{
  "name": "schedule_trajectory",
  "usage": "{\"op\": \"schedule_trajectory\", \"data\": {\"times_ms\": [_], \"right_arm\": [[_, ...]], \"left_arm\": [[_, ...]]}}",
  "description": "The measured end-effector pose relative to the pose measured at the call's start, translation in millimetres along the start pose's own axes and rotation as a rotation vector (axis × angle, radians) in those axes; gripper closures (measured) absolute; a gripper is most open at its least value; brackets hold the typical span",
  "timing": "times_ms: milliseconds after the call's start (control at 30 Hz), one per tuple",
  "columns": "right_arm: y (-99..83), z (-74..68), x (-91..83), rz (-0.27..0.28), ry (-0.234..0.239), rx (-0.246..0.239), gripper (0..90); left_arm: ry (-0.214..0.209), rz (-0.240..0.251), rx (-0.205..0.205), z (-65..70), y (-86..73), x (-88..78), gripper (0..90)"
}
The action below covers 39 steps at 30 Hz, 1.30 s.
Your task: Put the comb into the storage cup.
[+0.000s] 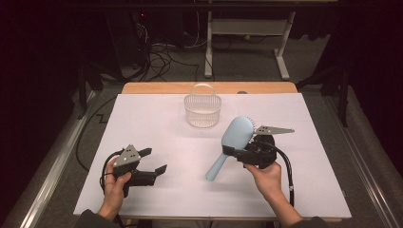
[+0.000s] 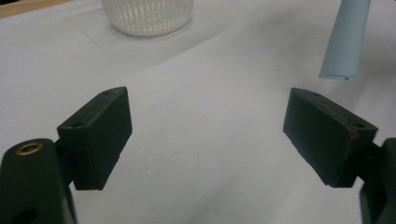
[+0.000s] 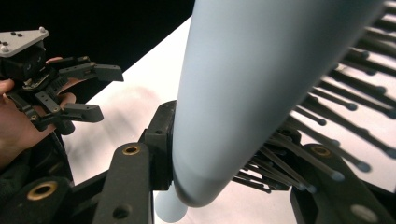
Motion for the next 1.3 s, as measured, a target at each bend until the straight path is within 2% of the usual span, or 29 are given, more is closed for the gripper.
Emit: {"op": "schedule_trajectory", "data": {"times_ms": [133, 400, 600, 700, 867, 1067, 1300], "right_arm": [[3.9, 0.8, -1.1, -0.006, 0.0, -0.012, 56.0], [11.5, 4.4, -1.7, -0.017, -0.003, -0.023, 55.9], [18.4, 7.5, -5.7, -0.011, -0.013, -0.023, 55.7], [22.1, 8.7, -7.7, -0.021, -0.028, -0.033, 55.7], [28.6, 9.9, -9.3, -0.016, -0.039, -0.04, 55.7], [36.1, 15.2, -10.3, -0.015, -0.054, -0.042, 55.6], [44.9, 21.5, -16.9, -0.01, -0.073, -0.038, 55.5]], "left_arm": [[0.0, 0.012, -0.008, -1.5, -3.7, -7.1, 16.0], [0.047, 0.055, -0.078, -20.2, -12.3, -18.1, 15.8], [0.095, 0.055, -0.092, -28.6, -23.5, -19.3, 15.9], [0.098, 0.069, -0.107, -29.2, -25.8, -22.5, 15.8], [0.097, 0.064, -0.118, -32.7, -28.6, -21.0, 15.8], [0.091, 0.047, -0.11, -32.6, -29.9, -16.9, 15.8], [0.096, 0.053, -0.112, -33.3, -29.4, -17.1, 15.8]]}}
Point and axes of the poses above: each handheld gripper's, and its own axes: x roughly forward along the jaws, y roughly out of its top, z roughly to its right, the point moved 10 cm from there along x, roughly forward along the jaws, and after that the axes turned 1 degree about -z, right-handed, at the moved point
